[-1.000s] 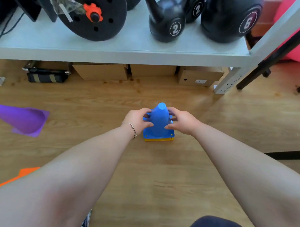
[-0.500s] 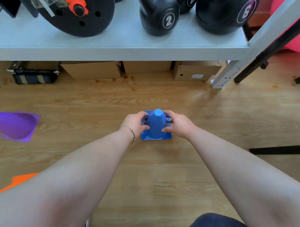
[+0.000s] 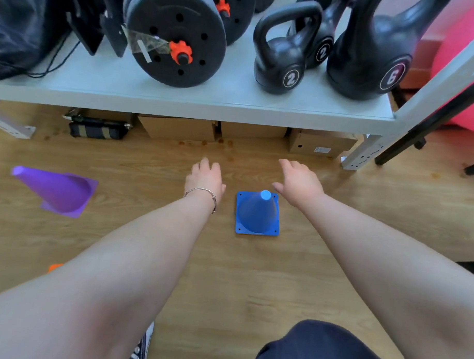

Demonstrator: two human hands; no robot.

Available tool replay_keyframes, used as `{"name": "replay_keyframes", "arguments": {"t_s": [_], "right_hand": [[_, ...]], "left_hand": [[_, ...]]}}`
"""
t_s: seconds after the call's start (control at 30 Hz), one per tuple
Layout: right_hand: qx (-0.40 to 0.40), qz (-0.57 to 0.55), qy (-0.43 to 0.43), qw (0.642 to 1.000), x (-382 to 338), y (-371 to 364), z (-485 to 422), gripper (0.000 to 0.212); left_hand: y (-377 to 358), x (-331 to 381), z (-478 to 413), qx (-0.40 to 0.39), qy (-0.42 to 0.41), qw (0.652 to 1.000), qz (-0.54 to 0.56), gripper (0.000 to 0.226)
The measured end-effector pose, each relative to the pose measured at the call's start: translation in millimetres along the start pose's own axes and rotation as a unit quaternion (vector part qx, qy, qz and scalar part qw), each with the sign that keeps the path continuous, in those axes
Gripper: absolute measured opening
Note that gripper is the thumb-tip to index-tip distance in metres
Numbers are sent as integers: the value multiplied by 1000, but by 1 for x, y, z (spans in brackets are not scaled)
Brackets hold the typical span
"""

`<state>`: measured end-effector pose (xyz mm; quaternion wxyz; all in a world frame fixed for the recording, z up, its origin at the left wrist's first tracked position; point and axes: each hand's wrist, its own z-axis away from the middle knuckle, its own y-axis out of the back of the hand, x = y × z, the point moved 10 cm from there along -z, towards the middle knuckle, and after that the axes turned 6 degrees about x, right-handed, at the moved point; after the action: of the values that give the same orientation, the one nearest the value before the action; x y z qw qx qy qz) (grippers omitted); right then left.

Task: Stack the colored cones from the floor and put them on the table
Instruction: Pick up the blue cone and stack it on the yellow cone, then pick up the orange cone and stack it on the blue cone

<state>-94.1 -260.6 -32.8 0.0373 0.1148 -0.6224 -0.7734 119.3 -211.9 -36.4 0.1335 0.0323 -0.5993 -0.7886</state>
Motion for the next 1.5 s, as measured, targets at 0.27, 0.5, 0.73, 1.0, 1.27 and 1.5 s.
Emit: {"name": "replay_keyframes", "arguments": {"t_s": [0.27, 0.5, 0.73, 1.0, 1.27, 1.5], "right_hand": [[106, 94, 114, 983, -102, 40, -10, 69], [109, 57, 157, 980, -193, 45, -3, 73], [89, 29, 185, 978, -258, 37, 11, 72], [44, 7, 244, 969, -329, -18, 46, 65], [-17, 27, 299, 954, -404, -79, 79, 70], [-63, 48, 365, 927, -468, -136, 113, 72]], "left_hand": [[58, -55, 22, 97, -8, 987, -129, 72], [101, -152, 53, 94, 62, 976, -184, 74], [91, -245, 94, 93, 191, 970, -121, 76], [60, -360, 177, 93, 282, 950, -97, 68], [16, -444, 243, 51, 329, 936, -117, 64], [-59, -488, 283, -31, 363, 928, -74, 65]]}}
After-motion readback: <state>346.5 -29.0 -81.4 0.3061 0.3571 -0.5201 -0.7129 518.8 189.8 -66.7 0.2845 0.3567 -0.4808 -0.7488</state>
